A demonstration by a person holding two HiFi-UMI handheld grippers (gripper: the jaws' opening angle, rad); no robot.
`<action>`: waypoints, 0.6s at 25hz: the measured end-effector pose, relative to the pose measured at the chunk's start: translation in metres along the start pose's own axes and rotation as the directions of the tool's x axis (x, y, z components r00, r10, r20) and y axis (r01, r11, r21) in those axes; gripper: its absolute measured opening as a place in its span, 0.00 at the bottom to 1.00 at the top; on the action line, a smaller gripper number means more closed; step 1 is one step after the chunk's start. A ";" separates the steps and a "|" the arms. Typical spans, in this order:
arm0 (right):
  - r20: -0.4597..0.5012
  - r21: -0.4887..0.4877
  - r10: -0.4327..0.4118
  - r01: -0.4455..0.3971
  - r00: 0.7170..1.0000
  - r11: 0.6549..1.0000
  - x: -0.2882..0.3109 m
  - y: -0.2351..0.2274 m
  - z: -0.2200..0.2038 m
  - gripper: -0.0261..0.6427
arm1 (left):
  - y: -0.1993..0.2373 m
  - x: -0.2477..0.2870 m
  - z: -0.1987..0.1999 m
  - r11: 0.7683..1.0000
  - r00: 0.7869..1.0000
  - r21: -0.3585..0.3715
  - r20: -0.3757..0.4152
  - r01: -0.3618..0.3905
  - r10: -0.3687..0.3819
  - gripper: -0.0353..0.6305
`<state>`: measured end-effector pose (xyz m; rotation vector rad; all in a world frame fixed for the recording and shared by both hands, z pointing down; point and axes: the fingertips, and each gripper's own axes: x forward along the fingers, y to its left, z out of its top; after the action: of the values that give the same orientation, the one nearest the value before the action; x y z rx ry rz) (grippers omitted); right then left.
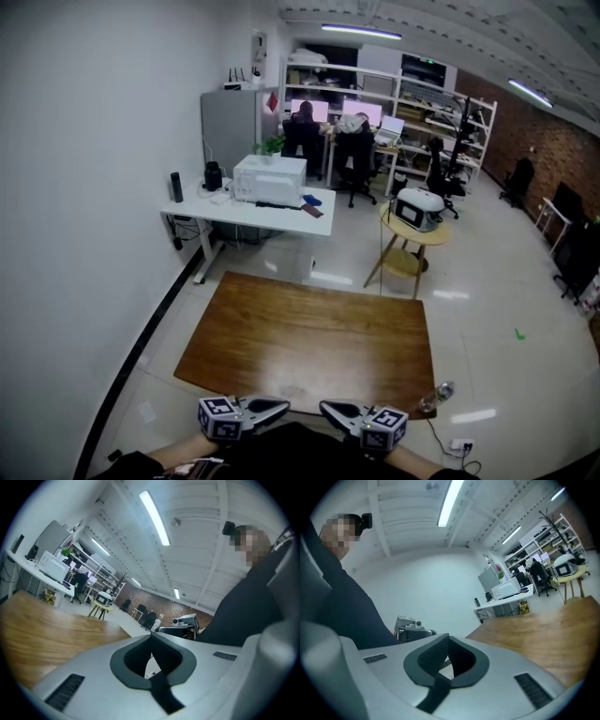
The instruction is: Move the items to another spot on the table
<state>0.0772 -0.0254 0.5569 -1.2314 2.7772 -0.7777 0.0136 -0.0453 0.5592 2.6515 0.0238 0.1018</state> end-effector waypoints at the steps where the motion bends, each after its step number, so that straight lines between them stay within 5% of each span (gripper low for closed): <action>1: -0.001 -0.011 0.007 -0.007 1.000 1.000 0.000 0.001 0.000 0.01 | 0.001 -0.002 -0.001 1.000 1.000 0.005 0.002 -0.009 0.009 0.04; 15: -0.001 -0.044 0.005 -0.005 1.000 0.999 0.002 0.006 0.000 0.01 | 0.006 -0.004 0.009 1.000 1.000 0.003 -0.001 0.017 -0.017 0.04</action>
<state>0.0719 -0.0233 0.5550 -1.2306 2.8118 -0.7217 0.0103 -0.0545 0.5539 2.6534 0.0473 0.0978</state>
